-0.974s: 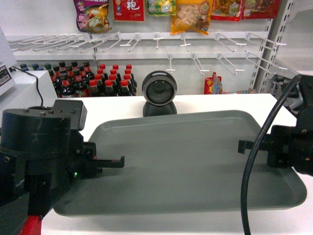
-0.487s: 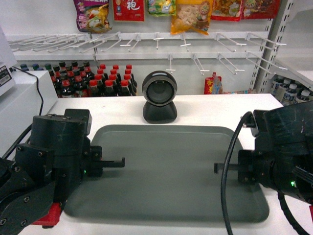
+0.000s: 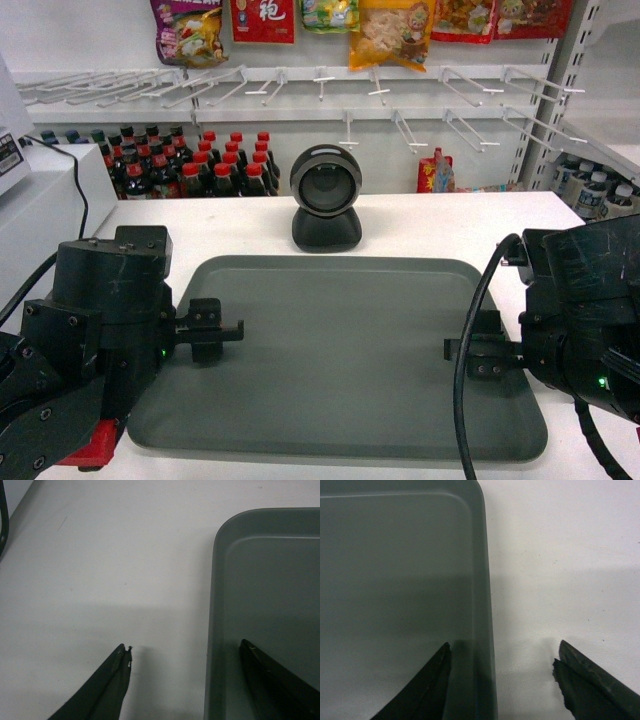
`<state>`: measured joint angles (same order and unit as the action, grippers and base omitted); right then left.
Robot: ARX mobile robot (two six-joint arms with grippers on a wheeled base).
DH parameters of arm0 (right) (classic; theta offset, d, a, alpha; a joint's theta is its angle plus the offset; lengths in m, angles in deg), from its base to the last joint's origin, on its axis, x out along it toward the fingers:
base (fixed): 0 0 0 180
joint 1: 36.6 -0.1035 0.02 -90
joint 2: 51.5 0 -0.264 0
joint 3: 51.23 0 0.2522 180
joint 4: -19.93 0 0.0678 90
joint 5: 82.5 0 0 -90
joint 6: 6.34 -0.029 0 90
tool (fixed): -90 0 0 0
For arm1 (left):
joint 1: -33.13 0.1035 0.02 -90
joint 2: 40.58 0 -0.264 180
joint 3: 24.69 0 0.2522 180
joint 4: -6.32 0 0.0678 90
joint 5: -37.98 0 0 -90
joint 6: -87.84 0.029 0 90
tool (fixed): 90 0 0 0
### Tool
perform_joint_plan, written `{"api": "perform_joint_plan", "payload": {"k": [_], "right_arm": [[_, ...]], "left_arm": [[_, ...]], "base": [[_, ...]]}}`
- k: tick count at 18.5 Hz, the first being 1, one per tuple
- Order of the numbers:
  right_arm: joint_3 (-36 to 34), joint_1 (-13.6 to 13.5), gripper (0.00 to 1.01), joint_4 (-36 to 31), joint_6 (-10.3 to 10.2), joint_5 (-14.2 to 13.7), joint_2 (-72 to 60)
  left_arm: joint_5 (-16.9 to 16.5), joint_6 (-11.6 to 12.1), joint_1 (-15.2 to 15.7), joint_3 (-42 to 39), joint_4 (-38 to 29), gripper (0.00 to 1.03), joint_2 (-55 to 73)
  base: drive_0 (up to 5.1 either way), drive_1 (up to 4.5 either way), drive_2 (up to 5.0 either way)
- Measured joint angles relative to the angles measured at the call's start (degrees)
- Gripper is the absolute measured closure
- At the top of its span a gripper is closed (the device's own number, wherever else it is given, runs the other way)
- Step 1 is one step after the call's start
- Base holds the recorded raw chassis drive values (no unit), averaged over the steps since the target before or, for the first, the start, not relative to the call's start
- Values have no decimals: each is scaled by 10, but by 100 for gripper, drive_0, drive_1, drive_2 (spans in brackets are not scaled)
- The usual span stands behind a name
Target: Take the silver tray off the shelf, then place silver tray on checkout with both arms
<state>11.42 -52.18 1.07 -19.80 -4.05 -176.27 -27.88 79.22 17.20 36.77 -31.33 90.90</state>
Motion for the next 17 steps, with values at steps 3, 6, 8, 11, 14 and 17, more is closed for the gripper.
{"api": "perform_joint_plan", "payload": {"k": [3,6,8,11,14,17], "right_arm": [[0,0,27,0,0,2,1],[-5,0,12,-4,0,9,5],[-16,0,1,0,-2,26,22],[-33,7,3,-3,-12,46,80],[-53,19,3,-23,-16,57,178],[-101,20,3,-76,-5,75,308]], "left_arm": [[-2,0,0,-3,-1,27,-3],[-9,-3,-2,-10,-5,13,-10],[-21,-7,-5,-28,-30,4,-30],[-32,-20,-8,-51,-49,5,-106],[-36,-30,-9,-75,-56,5,-197],[-35,-28,-16,-117,-53,5,-306]], "base": [[0,0,0],[0,0,0],[0,0,0],[0,0,0],[0,0,0],[0,0,0]]}}
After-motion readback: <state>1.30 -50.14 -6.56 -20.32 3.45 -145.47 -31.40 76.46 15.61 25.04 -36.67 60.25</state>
